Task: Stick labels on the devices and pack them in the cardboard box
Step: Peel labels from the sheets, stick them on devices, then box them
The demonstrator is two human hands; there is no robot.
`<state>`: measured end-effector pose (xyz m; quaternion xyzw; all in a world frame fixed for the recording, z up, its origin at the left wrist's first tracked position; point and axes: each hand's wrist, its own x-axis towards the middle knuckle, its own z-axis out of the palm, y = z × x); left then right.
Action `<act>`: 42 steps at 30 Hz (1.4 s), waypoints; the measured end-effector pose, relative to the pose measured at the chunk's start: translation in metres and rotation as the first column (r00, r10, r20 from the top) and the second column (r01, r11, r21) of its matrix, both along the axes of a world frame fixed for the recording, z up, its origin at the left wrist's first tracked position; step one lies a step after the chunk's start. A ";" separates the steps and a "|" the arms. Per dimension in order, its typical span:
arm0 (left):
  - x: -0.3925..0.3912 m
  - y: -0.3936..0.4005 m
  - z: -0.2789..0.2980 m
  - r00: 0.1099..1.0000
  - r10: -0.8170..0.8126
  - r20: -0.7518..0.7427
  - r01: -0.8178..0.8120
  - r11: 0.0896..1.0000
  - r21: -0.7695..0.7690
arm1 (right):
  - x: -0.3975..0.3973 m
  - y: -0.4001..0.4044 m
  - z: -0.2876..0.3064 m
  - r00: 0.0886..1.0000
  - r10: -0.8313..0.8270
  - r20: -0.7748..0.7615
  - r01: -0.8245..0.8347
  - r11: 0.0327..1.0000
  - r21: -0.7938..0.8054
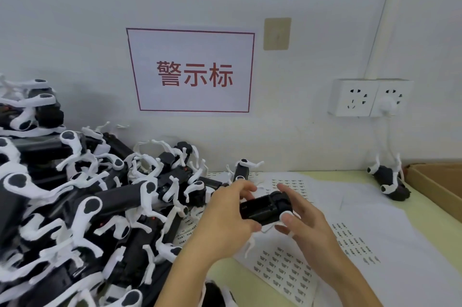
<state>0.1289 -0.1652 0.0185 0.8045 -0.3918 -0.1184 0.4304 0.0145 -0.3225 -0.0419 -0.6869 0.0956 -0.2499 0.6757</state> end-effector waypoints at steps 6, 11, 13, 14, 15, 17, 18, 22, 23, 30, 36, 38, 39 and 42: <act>0.000 0.003 0.001 0.997 -0.054 0.059 0.050 0.997 0.058 | -0.006 -0.007 -0.001 0.997 0.035 -0.071 -0.042 0.993 -0.108; 0.005 0.002 0.002 0.995 0.032 -0.093 -0.038 0.997 -0.062 | 0.000 -0.005 -0.001 0.990 -0.117 -0.079 0.114 0.992 -0.047; 0.006 0.003 0.000 0.977 0.068 -0.201 -0.088 0.992 -0.094 | 0.002 -0.003 -0.001 0.982 -0.170 -0.080 0.170 0.985 -0.016; 0.006 0.002 -0.001 0.961 0.069 -0.267 -0.104 0.988 -0.118 | 0.003 -0.003 -0.001 0.978 -0.192 -0.084 0.193 0.981 0.008; 0.005 0.002 -0.002 0.943 0.063 -0.327 -0.116 0.983 -0.145 | 0.005 -0.003 -0.001 0.974 -0.208 -0.091 0.212 0.977 0.028; 0.002 0.001 -0.004 0.912 0.053 -0.408 -0.139 0.973 -0.185 | 0.007 -0.002 0.000 0.970 -0.221 -0.104 0.227 0.973 0.045; 0.001 0.000 -0.004 0.897 0.049 -0.440 -0.151 0.968 -0.200 | 0.007 -0.002 -0.001 0.970 -0.216 -0.110 0.222 0.974 0.048; 0.001 0.001 -0.001 0.829 -0.011 -0.560 -0.161 0.953 -0.257 | 0.009 0.000 -0.002 0.972 -0.191 -0.136 0.197 0.980 0.032; 0.001 0.002 0.000 0.823 -0.017 -0.568 -0.164 0.950 -0.266 | 0.009 0.001 -0.001 0.972 -0.189 -0.141 0.193 0.981 0.014; 0.001 0.003 0.004 0.809 0.007 -0.587 -0.211 0.937 -0.279 | 0.007 0.003 0.000 0.985 -0.154 -0.082 0.157 0.987 0.039; 0.003 0.008 0.004 0.946 0.056 -0.319 -0.094 0.990 -0.106 | 0.001 -0.001 0.001 0.992 -0.128 0.010 0.126 0.986 0.113; 0.000 0.006 0.006 0.987 0.051 -0.151 -0.059 0.997 -0.052 | 0.000 -0.002 0.001 0.990 -0.141 0.007 0.140 0.988 0.065; -0.002 0.005 0.006 0.999 0.033 -0.040 -0.034 0.999 -0.021 | 0.000 -0.002 0.001 0.989 -0.145 0.003 0.145 0.988 0.045; -0.008 0.000 0.007 0.978 -0.027 0.209 0.014 0.998 0.065 | 0.000 0.000 0.000 0.993 -0.118 0.000 0.118 0.993 -0.015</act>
